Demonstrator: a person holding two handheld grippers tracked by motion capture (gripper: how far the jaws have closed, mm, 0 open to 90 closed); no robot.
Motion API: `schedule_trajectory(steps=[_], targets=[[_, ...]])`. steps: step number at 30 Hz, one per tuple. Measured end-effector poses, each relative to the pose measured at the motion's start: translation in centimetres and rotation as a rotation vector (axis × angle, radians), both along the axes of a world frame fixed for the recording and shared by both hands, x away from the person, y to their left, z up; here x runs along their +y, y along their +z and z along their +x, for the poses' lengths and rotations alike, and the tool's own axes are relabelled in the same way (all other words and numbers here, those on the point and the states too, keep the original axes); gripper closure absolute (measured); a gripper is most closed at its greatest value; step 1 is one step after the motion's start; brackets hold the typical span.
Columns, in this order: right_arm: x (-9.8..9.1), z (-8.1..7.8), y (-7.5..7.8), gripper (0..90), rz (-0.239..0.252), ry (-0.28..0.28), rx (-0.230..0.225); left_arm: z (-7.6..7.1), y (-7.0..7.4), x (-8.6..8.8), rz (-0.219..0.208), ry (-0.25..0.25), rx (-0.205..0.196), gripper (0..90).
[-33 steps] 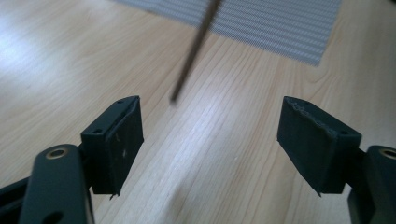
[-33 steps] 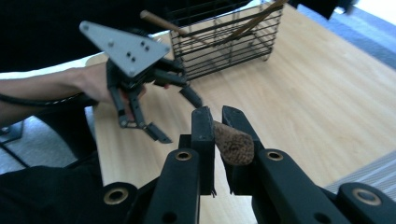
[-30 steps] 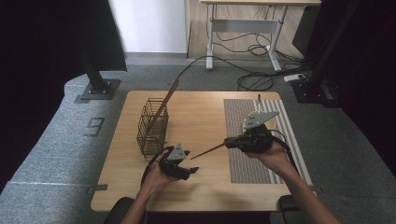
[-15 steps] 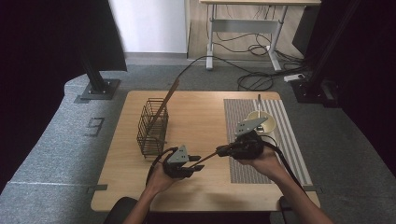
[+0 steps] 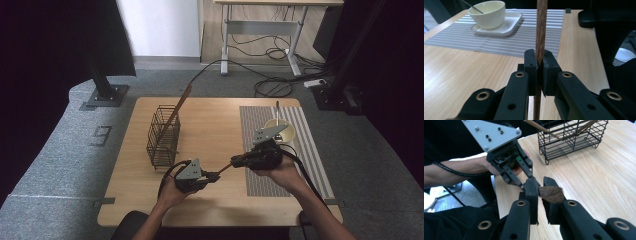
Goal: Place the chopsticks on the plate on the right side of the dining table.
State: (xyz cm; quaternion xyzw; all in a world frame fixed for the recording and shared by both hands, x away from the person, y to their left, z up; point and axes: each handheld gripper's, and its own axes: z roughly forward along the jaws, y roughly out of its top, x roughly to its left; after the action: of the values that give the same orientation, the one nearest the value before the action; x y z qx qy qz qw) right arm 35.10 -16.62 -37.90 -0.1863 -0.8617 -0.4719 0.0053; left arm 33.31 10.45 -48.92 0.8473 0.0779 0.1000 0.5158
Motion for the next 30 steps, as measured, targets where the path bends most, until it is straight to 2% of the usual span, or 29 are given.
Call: schedule_trajectory(steps=[2, 5, 8, 11, 15, 19, 25, 30], targets=[[0.0, 0.0, 0.1, 73.7, -0.005, -0.011, -0.014, 0.1, 0.0, -0.1, -0.007, -0.008, 0.012, 84.7], [0.3, 0.0, 0.3, 57.9, -0.029, -0.045, -0.058, 0.2, 0.0, -0.1, -0.003, -0.015, 0.024, 84.7], [0.9, 0.0, 0.5, 44.8, -0.054, -0.087, -0.109, 0.2, -0.2, -0.3, 0.016, -0.019, 0.035, 84.7], [1.6, 0.1, 0.5, 37.2, -0.081, -0.129, -0.162, 0.2, -0.4, -0.5, 0.044, -0.022, 0.037, 84.7], [2.2, 0.2, 0.0, 32.9, -0.138, -0.171, -0.211, 0.2, -0.6, -0.5, 0.047, -0.022, 0.042, 84.7], [1.9, 0.3, -0.3, 32.6, -0.193, -0.204, -0.243, 0.3, -0.6, -0.2, 0.032, -0.019, 0.045, 84.7], [0.7, 0.6, -0.8, 32.5, -0.205, -0.237, -0.251, 0.5, -0.8, 0.2, 0.021, -0.024, 0.044, 84.6], [-0.9, 0.9, -2.2, 32.5, -0.204, -0.288, -0.232, 0.5, -0.7, 0.5, 0.020, -0.029, 0.034, 84.6]])
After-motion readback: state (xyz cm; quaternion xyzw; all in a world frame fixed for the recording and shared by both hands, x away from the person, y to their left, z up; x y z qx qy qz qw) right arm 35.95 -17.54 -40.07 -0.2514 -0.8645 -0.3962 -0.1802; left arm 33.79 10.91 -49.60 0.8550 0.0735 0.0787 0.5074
